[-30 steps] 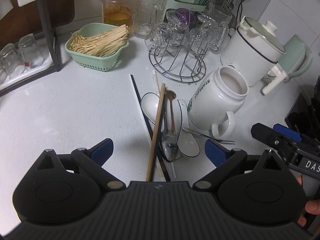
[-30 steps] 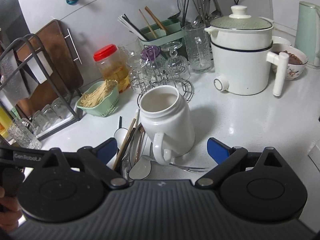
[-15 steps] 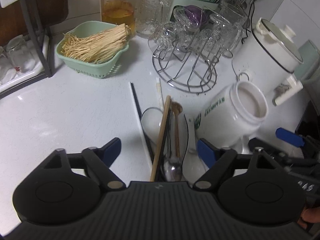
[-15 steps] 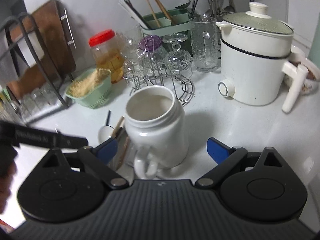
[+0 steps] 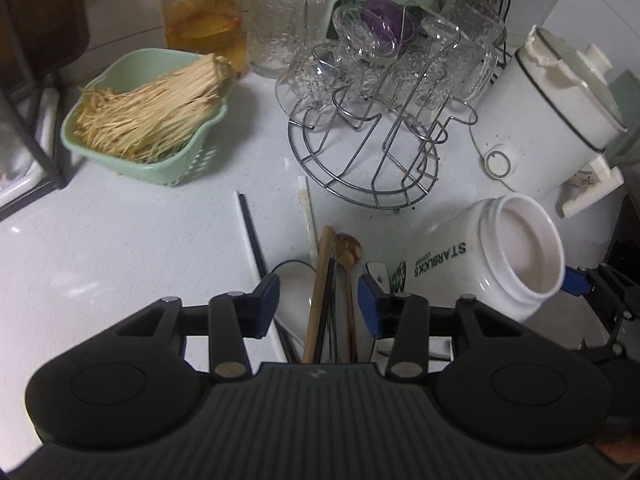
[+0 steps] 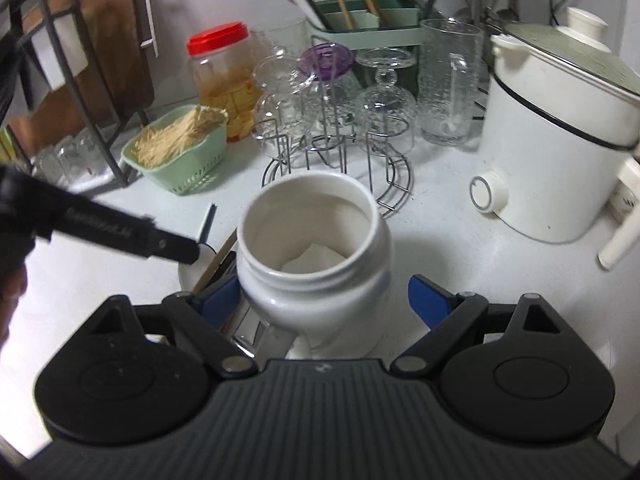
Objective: Organize utensils
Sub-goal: 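Close the left gripper on the wooden chopstick and lift it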
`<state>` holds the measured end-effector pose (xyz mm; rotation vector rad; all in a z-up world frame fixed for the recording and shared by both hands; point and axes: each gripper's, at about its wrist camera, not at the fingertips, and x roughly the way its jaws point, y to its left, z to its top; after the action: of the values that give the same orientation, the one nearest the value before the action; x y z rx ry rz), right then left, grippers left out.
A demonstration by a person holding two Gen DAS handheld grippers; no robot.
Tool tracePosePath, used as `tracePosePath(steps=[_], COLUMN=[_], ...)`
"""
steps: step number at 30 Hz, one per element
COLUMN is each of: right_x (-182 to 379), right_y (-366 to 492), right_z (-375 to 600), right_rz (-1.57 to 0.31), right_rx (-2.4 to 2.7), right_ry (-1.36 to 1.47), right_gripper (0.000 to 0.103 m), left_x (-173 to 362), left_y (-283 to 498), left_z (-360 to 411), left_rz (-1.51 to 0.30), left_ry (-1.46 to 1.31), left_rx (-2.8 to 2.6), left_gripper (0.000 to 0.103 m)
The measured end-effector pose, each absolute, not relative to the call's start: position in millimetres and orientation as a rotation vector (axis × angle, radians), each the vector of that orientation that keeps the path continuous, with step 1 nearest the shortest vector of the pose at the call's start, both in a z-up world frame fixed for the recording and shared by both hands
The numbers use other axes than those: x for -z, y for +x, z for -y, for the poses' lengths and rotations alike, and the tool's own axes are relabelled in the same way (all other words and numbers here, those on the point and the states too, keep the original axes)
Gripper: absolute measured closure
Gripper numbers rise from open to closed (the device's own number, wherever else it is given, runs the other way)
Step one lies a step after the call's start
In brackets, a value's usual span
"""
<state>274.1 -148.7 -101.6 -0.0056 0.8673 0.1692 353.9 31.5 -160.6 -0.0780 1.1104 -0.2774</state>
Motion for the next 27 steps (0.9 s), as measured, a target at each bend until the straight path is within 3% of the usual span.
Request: tracePosePath(steps=[18, 27], right_x=[105.2, 107.2], right_y=[278.4, 276.2], right_z=[150.7, 150.0], right_rz=[-0.869, -0.853], right_rx=[-0.228, -0.223], right_ry=[-0.012, -0.011], right_gripper=[0.016, 0.016], left_x=[194.6, 207.2], left_y=[404.8, 407.6], left_z=[0.2, 4.7], left_rz=[-1.150, -1.191], left_ry=[0.006, 0.002], left_rx=[0.279, 0.255], left_gripper=[0.072, 0.090])
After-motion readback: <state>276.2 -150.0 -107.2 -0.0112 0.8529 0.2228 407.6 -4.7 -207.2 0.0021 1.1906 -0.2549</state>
